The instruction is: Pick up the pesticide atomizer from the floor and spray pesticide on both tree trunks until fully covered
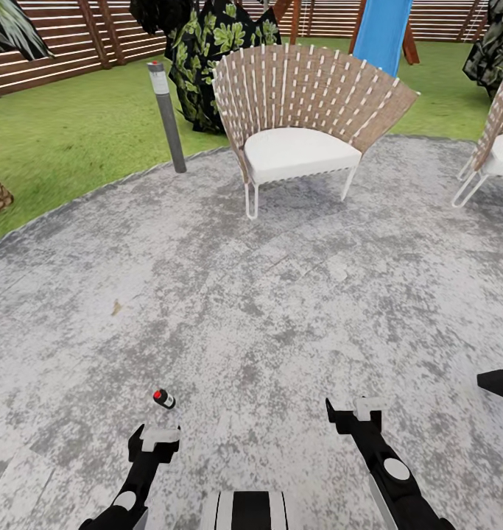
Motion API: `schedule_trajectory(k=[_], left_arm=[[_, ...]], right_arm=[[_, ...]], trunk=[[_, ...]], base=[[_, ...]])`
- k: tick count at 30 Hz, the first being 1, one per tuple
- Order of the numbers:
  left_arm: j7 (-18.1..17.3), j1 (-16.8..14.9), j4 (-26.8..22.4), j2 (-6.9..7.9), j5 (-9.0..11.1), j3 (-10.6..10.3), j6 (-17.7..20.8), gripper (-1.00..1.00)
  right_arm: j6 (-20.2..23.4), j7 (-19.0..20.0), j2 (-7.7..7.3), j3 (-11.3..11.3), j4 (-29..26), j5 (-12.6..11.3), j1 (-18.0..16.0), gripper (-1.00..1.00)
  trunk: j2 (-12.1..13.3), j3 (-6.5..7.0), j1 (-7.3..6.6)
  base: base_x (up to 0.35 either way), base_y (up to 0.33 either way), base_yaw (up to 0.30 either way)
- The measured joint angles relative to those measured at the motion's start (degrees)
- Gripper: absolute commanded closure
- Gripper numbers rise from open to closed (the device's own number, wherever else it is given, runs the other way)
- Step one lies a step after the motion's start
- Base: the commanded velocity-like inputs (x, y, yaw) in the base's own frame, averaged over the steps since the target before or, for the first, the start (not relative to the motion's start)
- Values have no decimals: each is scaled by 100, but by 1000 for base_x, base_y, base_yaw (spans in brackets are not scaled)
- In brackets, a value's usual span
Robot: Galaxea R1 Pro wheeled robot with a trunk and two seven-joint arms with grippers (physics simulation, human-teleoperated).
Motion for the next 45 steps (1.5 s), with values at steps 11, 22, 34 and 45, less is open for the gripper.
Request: schedule_trajectory(k=[11,22,34,45], left_arm=[[0,0,0,-7,-1,-1,0,-100],[0,0,0,-7,1,-3,-2,-100],[0,0,0,-7,-1,-8,-2,-100],[-6,0,-7,-44,-33,-26,-13,-100]], right_arm=[[0,0,-7,-7,-14,0,0,-100],[0,0,-8,-7,-7,0,0,-100],[0,0,-9,-7,-10,0,2,-100],[0,0,-9,-7,-16,-6,0,-100]], trunk=[[0,0,0],[0,0,0],[0,0,0],[0,0,0]], base=[[100,72,0],[45,31,0],[76,24,0],[96,0,0]])
